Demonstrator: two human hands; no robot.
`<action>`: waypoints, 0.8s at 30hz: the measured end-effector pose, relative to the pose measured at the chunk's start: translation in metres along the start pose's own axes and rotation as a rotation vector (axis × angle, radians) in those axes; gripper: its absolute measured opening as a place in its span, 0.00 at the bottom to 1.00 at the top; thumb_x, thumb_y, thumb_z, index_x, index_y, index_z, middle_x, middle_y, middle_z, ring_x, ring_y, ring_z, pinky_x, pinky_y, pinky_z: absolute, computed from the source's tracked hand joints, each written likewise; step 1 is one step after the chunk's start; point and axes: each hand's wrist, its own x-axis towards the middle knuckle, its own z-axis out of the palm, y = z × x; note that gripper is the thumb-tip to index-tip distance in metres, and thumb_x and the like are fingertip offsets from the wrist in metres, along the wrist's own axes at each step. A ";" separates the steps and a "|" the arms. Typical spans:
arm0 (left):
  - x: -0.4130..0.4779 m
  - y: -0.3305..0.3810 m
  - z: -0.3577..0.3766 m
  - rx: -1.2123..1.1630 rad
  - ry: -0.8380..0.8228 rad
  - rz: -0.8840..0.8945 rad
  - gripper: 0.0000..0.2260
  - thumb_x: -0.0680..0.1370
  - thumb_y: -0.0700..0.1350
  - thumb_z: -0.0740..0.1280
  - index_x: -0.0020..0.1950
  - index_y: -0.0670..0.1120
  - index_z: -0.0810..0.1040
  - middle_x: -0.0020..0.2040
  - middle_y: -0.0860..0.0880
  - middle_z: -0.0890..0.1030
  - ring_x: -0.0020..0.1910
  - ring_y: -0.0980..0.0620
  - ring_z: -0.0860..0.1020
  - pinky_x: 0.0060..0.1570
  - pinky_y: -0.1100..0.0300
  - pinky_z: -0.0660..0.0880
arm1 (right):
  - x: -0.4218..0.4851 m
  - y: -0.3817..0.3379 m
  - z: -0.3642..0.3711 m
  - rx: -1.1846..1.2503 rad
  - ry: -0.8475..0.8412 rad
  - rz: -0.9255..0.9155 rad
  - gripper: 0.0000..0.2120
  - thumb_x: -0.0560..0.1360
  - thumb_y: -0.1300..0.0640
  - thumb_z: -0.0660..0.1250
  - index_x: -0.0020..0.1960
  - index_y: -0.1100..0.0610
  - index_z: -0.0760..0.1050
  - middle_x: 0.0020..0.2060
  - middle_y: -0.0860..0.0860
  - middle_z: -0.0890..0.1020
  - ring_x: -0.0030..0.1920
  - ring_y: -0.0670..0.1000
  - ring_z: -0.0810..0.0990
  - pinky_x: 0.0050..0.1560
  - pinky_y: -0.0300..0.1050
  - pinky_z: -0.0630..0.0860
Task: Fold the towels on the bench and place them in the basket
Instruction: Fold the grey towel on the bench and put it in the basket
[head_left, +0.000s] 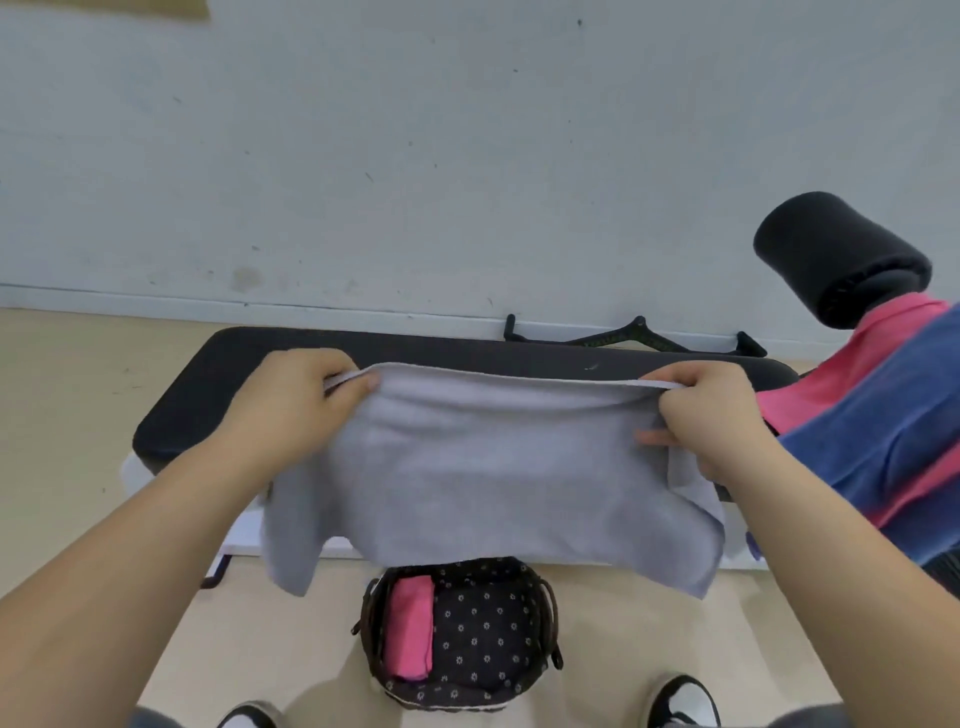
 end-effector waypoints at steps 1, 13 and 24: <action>-0.001 -0.001 0.003 0.039 -0.107 -0.002 0.13 0.80 0.53 0.70 0.36 0.50 0.79 0.32 0.51 0.79 0.36 0.49 0.78 0.37 0.53 0.73 | 0.000 0.004 0.000 0.029 0.033 0.007 0.21 0.70 0.70 0.55 0.45 0.57 0.86 0.48 0.57 0.85 0.43 0.59 0.86 0.45 0.54 0.87; 0.019 -0.011 0.010 0.510 -0.138 -0.292 0.14 0.75 0.34 0.63 0.50 0.51 0.82 0.46 0.49 0.79 0.42 0.47 0.78 0.36 0.54 0.79 | 0.024 0.023 0.010 -0.226 0.278 -0.191 0.13 0.74 0.63 0.59 0.49 0.54 0.81 0.44 0.51 0.83 0.46 0.56 0.78 0.42 0.47 0.73; 0.098 -0.002 0.048 0.483 -0.057 -0.158 0.17 0.70 0.30 0.60 0.49 0.47 0.81 0.47 0.46 0.78 0.44 0.42 0.77 0.36 0.56 0.71 | 0.111 0.016 0.046 -0.726 0.205 -0.276 0.09 0.78 0.63 0.58 0.50 0.57 0.77 0.48 0.56 0.79 0.56 0.61 0.76 0.62 0.56 0.66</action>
